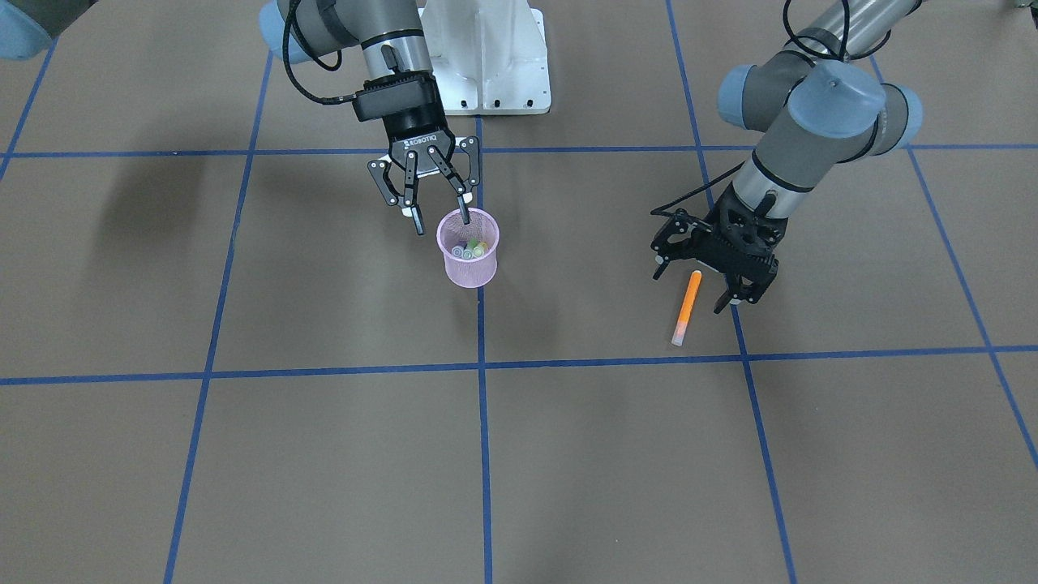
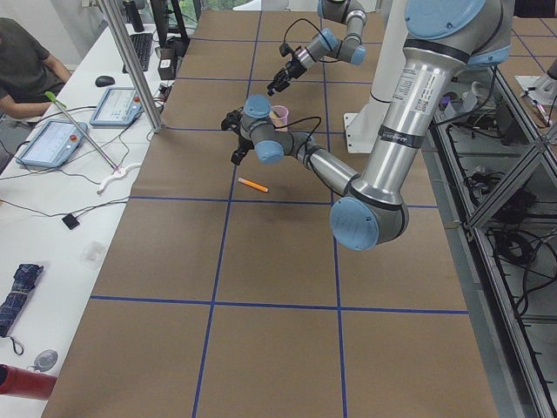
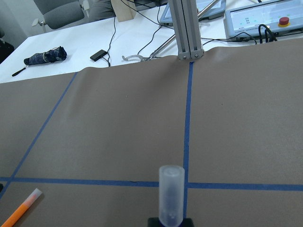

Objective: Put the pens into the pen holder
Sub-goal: 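Carry the purple marker with the right gripper into the pink cup and release, then lower the left gripper onto the orange marker and grasp it while the right gripper withdraws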

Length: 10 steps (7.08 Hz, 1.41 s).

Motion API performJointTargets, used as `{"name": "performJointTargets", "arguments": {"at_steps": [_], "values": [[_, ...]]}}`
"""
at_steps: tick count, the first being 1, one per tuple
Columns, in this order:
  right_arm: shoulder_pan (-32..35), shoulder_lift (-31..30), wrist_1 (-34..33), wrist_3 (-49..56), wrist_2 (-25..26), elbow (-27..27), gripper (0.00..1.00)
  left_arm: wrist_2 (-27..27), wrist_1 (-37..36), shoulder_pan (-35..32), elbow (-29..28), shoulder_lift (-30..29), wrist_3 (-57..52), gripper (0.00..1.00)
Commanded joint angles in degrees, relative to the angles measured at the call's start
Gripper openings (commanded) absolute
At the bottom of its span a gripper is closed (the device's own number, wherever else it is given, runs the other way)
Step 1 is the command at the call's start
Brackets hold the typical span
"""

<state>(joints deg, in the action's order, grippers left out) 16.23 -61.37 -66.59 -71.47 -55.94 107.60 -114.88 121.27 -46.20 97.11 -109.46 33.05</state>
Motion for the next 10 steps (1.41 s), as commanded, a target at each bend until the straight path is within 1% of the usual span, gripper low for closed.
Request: {"name": "performJointTargets", "arguments": {"at_steps": [1,2,3,4,5,6,7,8,9,10], "values": [[2.8,-6.9,0.0,0.0,-8.4,6.5,1.00,0.2,-1.3,-0.2,0.5,2.8,-0.2,0.99],[7.2,-11.0,0.0,0.0,-16.6,8.4,1.00,0.2,-5.1,-0.4,0.6,3.5,-0.3,0.98],[13.9,-12.6,0.0,0.0,-27.5,8.2,1.00,0.1,-11.4,0.2,0.4,2.3,-0.4,0.97],[22.7,-15.3,0.0,0.9,-43.4,7.8,1.00,-0.3,-19.7,0.2,-0.3,-2.1,-5.8,0.95],[31.4,-16.3,0.1,2.8,-57.0,5.5,1.00,-0.3,-27.3,0.2,-1.6,-6.3,-13.3,0.95],[36.0,-17.6,0.3,5.2,-65.4,3.3,1.00,-0.3,-31.3,0.2,-7.1,-12.1,-14.7,0.95],[36.5,-20.5,0.7,5.1,-65.8,3.5,1.00,-0.4,-30.7,0.4,-12.0,-14.1,-14.8,0.90],[36.5,-21.7,0.8,4.9,-65.6,3.4,1.00,-0.3,-30.2,2.2,-15.5,-16.3,-14.8,0.89],[36.4,-21.4,0.8,4.2,-65.5,3.3,1.00,-0.4,-30.5,2.2,-15.8,-16.7,-14.8,0.81],[36.3,-21.3,0.8,4.2,-64.7,3.3,1.00,-0.5,-30.7,2.3,-15.9,-16.5,-14.8,0.80]]}}
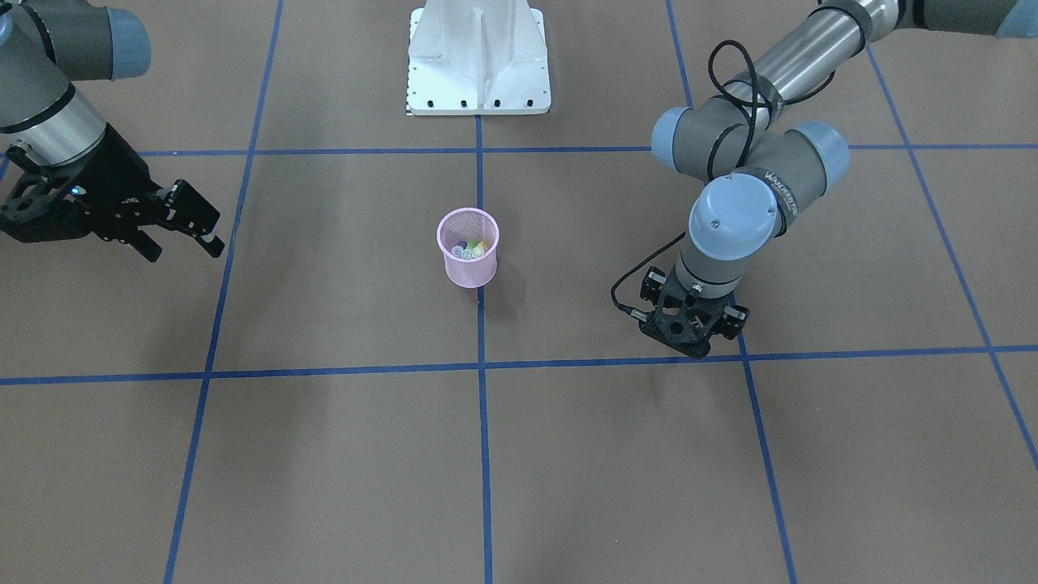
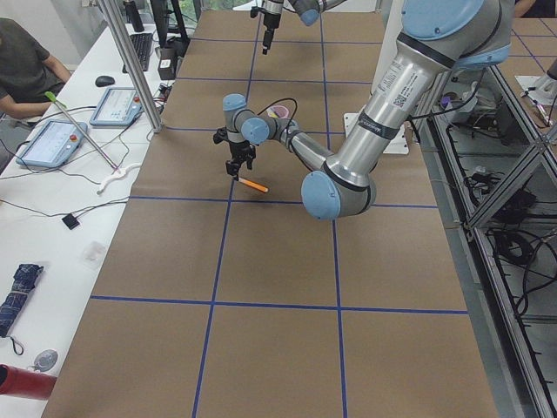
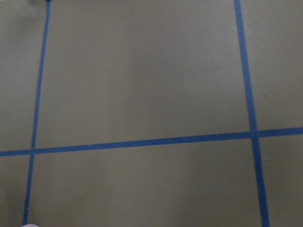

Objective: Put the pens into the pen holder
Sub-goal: 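Lower the left gripper onto the orange marker and grasp it while the right gripper withdraws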

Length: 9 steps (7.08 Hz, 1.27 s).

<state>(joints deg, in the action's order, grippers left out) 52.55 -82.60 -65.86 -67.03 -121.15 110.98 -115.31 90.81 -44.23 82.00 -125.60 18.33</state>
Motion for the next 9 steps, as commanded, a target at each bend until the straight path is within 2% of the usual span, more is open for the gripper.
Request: {"name": "performJointTargets", "arguments": {"at_steps": [1,3,5,6,9], "values": [[0.0,-0.2,0.0,-0.2,0.4,-0.2,1.00,-1.0,-0.6,0.3,-0.9,-0.2,-0.1,0.80],[-0.1,0.1,0.1,-0.2,0.4,-0.2,1.00,-3.3,-0.8,0.2,-0.9,1.1,0.0,0.78],[-0.1,0.2,0.1,-0.2,0.4,-0.2,1.00,-3.3,-1.0,0.3,-1.1,1.2,0.0,0.71],[-0.1,0.2,0.1,-0.2,0.4,-0.1,1.00,-3.3,-1.0,0.3,-1.1,1.2,0.0,0.63],[-0.1,0.2,0.1,-0.2,0.4,-0.1,1.00,-3.3,-1.0,0.3,-1.8,1.2,0.0,0.59]]}}
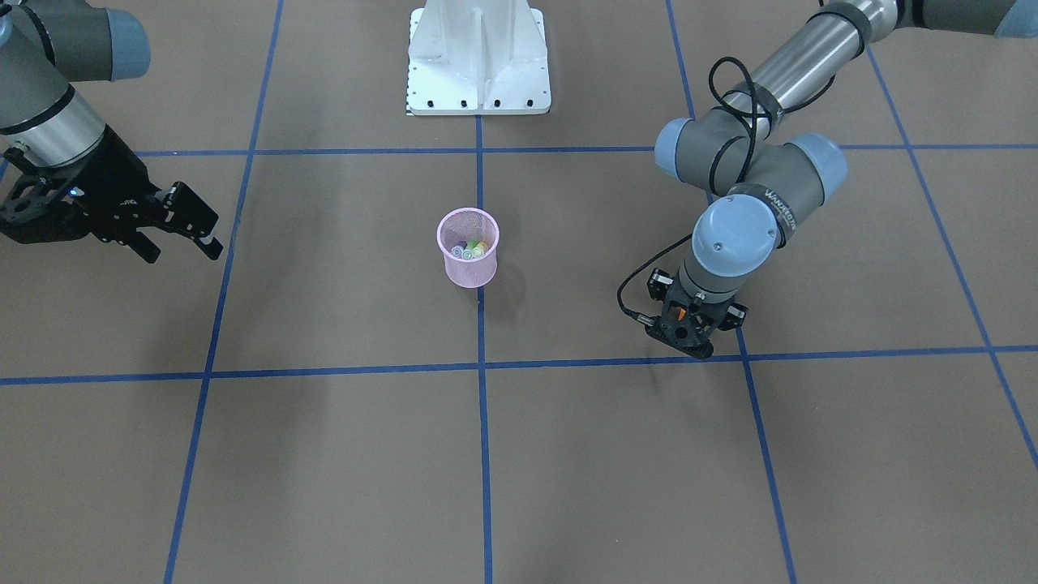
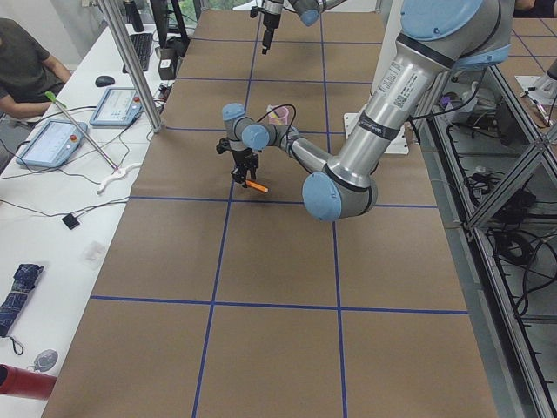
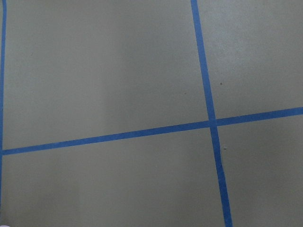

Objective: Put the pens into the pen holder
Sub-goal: 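Lower the left gripper onto the orange marker and grasp it while the right gripper withdraws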

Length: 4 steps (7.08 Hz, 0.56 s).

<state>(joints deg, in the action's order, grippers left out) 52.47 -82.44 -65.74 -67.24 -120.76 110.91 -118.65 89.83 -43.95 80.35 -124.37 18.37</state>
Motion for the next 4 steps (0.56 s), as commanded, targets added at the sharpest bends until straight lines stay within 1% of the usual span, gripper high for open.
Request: {"name": "performJointTargets", "arguments": {"at_steps": [1,2,3,4], "values": [[0.0,0.0,0.0,0.0,0.0,0.1,1.00,0.0,0.0,0.0,-0.1,0.0,0.0,0.46],[0.0,0.0,0.0,0.0,0.0,0.1,1.00,0.0,0.0,-0.1,-0.1,0.0,0.0,0.10],[0.0,0.0,0.0,0.0,0.0,0.2,1.00,-0.7,-0.2,-0.2,-0.2,0.0,0.0,0.00],[0.0,0.0,0.1,0.0,0.0,0.3,1.00,-3.2,-1.6,-0.5,0.2,-0.3,0.0,0.00]]}}
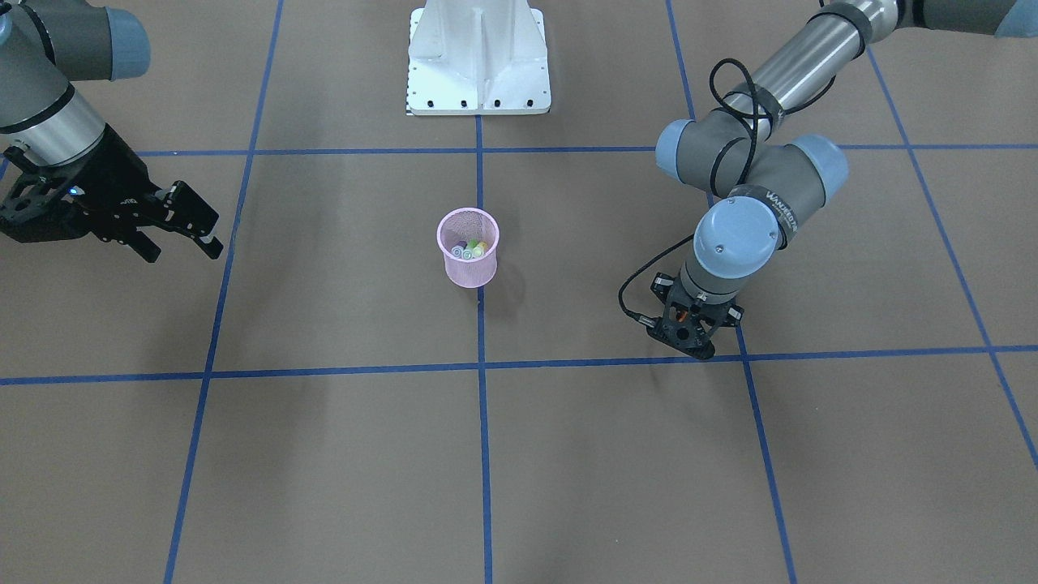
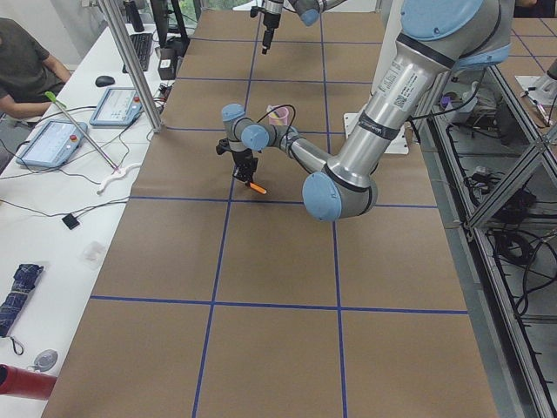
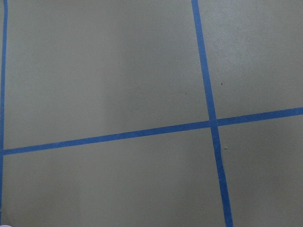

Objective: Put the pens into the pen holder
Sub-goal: 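Lower the left gripper onto the orange marker and grasp it while the right gripper withdraws, then carry the orange marker with the left gripper into the pink cup and release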

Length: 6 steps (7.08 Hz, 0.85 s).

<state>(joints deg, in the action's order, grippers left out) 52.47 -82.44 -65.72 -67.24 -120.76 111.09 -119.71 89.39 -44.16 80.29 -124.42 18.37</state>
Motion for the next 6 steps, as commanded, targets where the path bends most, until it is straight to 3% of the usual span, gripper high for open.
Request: {"name": "performJointTargets", "arguments": {"at_steps": [1,2,3,5,6], "values": [[0.0,0.0,0.1,0.0,-0.1,0.3,1.00,-5.1,-1.4,-1.6,1.1,-0.8,0.0,0.00],[0.0,0.0,0.1,0.0,-0.1,0.4,1.00,-5.2,-1.1,-1.6,4.0,-1.8,1.7,0.00],[0.0,0.0,0.1,0.1,-0.1,0.4,1.00,1.4,-1.3,-0.3,6.5,-5.7,10.1,0.00],[0.1,0.0,0.1,0.1,0.0,0.4,1.00,3.0,-0.1,2.9,10.2,-11.2,10.2,0.00],[0.1,0.0,0.1,0.1,0.1,0.4,1.00,8.1,3.0,5.4,14.3,-12.1,10.5,0.00]]}}
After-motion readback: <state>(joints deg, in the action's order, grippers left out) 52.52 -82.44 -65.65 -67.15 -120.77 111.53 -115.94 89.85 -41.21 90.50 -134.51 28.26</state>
